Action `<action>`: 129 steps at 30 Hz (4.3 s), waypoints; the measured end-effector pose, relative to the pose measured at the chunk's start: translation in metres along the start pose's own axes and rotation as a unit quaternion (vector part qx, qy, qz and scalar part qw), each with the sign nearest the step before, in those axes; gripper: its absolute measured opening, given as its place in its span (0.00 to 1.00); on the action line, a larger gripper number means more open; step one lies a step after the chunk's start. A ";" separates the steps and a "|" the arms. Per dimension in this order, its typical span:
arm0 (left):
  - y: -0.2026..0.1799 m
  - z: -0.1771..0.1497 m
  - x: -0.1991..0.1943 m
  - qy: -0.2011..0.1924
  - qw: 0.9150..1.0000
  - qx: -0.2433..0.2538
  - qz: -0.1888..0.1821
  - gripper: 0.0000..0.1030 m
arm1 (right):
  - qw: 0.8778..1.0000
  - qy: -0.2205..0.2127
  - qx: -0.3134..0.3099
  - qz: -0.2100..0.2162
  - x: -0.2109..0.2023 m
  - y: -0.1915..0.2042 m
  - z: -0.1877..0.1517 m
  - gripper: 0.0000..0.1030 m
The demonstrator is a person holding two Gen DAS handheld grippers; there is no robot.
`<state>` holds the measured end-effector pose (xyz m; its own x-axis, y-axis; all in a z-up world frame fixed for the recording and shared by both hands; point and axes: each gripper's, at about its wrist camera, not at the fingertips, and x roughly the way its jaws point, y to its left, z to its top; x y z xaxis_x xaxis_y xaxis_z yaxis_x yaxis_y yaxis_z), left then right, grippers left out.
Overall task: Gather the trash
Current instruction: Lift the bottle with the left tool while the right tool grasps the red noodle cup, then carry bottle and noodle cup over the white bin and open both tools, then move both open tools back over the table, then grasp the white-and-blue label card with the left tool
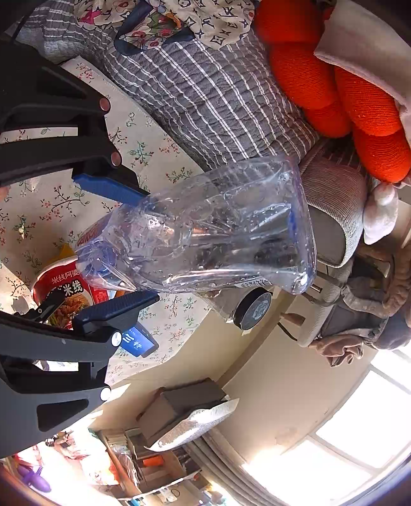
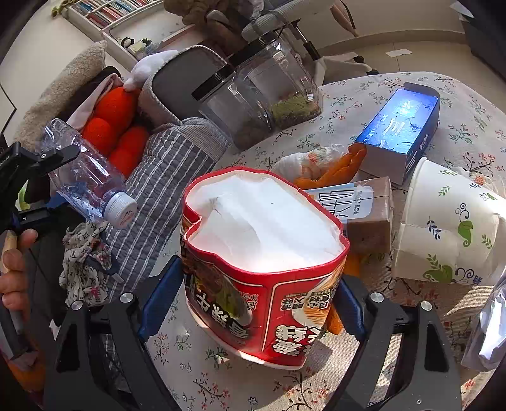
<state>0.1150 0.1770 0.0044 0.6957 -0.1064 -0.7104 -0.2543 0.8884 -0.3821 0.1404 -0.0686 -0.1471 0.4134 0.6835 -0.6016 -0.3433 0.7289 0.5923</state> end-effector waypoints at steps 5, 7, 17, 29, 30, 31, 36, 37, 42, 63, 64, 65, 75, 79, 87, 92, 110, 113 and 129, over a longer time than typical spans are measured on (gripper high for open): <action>0.003 0.000 0.000 0.001 1.000 -0.004 0.000 0.53 | 0.999 -0.025 -0.022 -0.021 -0.015 0.016 -0.001 0.80; 0.002 0.000 -0.001 -0.002 1.000 -0.004 0.001 0.53 | 0.999 -0.040 -0.019 -0.018 -0.027 0.021 0.004 0.80; -0.030 -0.011 -0.020 -0.040 0.998 0.040 -0.020 0.53 | 0.986 -0.142 -0.023 -0.081 -0.126 0.043 0.028 0.80; -0.111 -0.057 -0.034 -0.054 0.985 0.128 -0.106 0.53 | 0.947 -0.215 -0.021 -0.238 -0.256 0.018 0.001 0.80; -0.117 -0.062 -0.035 -0.053 0.983 0.135 -0.113 0.53 | 0.941 -0.218 -0.020 -0.259 -0.268 0.014 -0.002 0.80; -0.123 -0.067 -0.035 -0.051 0.981 0.142 -0.119 0.53 | 0.934 -0.220 -0.017 -0.282 -0.279 0.008 -0.005 0.80; -0.162 -0.099 -0.035 -0.042 0.971 0.183 -0.147 0.53 | 0.891 -0.214 -0.001 -0.401 -0.331 -0.029 -0.030 0.80; -0.170 -0.106 -0.034 -0.037 0.969 0.193 -0.151 0.53 | 0.882 -0.210 0.007 -0.421 -0.339 -0.037 -0.036 0.80; -0.211 -0.151 -0.024 -0.001 0.955 0.237 -0.176 0.53 | 0.847 -0.172 0.060 -0.500 -0.359 -0.084 -0.064 0.80; -0.362 -0.319 0.027 0.174 0.899 0.298 -0.269 0.53 | 0.744 -0.204 0.212 -0.600 -0.439 -0.132 -0.122 0.93; -0.366 -0.323 0.029 0.180 0.897 0.299 -0.271 0.53 | 0.742 -0.207 0.216 -0.600 -0.443 -0.134 -0.122 0.93; -0.369 -0.327 0.031 0.188 0.894 0.299 -0.274 0.53 | 0.741 -0.209 0.221 -0.599 -0.445 -0.136 -0.124 0.93; -0.379 -0.331 0.024 0.184 0.893 0.320 -0.257 0.77 | 0.742 -0.224 0.212 -0.595 -0.448 -0.131 -0.124 0.93; -0.374 -0.317 0.013 0.127 0.908 0.336 -0.216 0.83 | 0.745 -0.238 0.194 -0.593 -0.443 -0.119 -0.119 0.93; -0.348 -0.275 -0.008 0.020 0.928 0.343 -0.145 0.90 | 0.760 -0.252 0.150 -0.580 -0.412 -0.092 -0.097 0.93; -0.324 -0.249 -0.013 -0.003 0.937 0.329 -0.119 0.91 | 0.770 -0.255 0.115 -0.573 -0.387 -0.072 -0.080 0.93; -0.216 -0.148 0.004 -0.036 0.963 0.268 -0.008 0.91 | 0.819 -0.235 0.014 -0.523 -0.279 -0.001 -0.010 0.93; -0.194 -0.131 0.015 -0.031 0.966 0.255 0.016 0.91 | 0.827 -0.230 0.005 -0.513 -0.259 0.006 0.002 0.93; -0.043 -0.039 0.138 0.105 0.987 0.010 0.117 0.92 | 0.873 -0.162 0.014 -0.459 -0.184 -0.004 0.021 0.93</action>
<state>0.1955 0.1071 -0.1004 0.4636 0.0145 -0.8859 -0.3770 0.9081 -0.1824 0.0831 -0.1981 -0.0271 0.7222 -0.2395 -0.6489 0.2782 0.9595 -0.0445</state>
